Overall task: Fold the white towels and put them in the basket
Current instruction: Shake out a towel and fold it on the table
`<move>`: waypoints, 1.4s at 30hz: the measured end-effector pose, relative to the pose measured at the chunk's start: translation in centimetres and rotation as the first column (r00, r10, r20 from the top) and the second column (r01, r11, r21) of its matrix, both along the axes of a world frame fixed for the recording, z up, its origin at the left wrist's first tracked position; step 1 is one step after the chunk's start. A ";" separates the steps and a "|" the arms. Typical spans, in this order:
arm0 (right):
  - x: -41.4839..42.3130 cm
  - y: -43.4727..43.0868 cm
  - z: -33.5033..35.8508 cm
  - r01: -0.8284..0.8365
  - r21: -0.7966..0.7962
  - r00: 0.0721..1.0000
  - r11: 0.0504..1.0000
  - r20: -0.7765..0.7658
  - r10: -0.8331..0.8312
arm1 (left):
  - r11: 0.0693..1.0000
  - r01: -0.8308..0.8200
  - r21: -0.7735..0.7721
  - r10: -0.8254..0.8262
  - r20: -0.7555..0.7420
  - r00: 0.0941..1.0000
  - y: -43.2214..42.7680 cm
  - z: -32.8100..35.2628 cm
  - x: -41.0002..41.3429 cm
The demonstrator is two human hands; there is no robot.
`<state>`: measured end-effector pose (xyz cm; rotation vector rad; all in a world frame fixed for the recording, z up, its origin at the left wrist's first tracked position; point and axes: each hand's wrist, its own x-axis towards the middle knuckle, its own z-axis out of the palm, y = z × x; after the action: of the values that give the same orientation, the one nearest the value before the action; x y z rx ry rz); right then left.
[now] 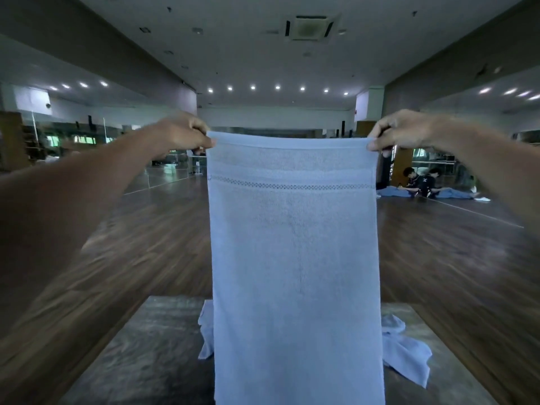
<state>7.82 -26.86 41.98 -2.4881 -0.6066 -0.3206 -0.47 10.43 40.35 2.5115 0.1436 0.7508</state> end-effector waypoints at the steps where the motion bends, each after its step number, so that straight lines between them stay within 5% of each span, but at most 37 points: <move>1: 0.5 0.3 -0.6 -0.003 0.018 1.000 1.000 0.011 0.002 | 0.999 -0.002 -0.047 0.003 0.024 1.000 0.1 -0.7 1.1; 11: 7.0 1.0 -4.3 0.085 0.200 0.944 0.976 0.299 -0.143 | 0.989 -0.029 -0.144 0.067 0.269 0.961 -0.2 -4.2 6.6; 18: 8.5 0.7 -17.2 0.040 -0.110 0.991 0.993 0.131 -0.026 | 0.999 -0.031 -0.025 0.028 -0.103 0.994 1.4 -17.5 7.8; 23: 7.5 0.0 -31.2 0.006 -0.222 0.998 0.975 -0.066 -0.022 | 0.995 -0.026 -0.095 -0.006 -0.323 0.946 1.5 -32.0 6.1; 30: 3.7 -1.4 -45.5 -0.032 -0.281 0.987 0.959 -0.162 -0.014 | 0.969 0.082 -0.232 -0.163 -0.359 0.919 0.5 -45.3 2.1; 33: 1.2 -1.6 -46.9 -0.053 -0.411 0.990 0.910 -0.144 -0.008 | 0.982 0.142 -0.125 -0.183 -0.449 0.875 0.6 -48.3 0.9; 36: 0.2 -1.8 -49.2 -0.067 -0.377 0.984 0.924 -0.178 -0.001 | 0.985 0.170 -0.011 -0.148 -0.548 0.823 0.6 -49.8 0.4; 42: -0.8 -2.6 -52.8 0.022 -0.299 0.986 0.954 -0.152 -0.071 | 0.970 0.198 0.145 -0.113 -0.453 0.885 -0.3 -50.3 -0.4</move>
<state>7.04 -29.44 -10.80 -2.7855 -0.5638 -0.0439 -0.91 10.13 -9.97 2.7966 0.0243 0.1199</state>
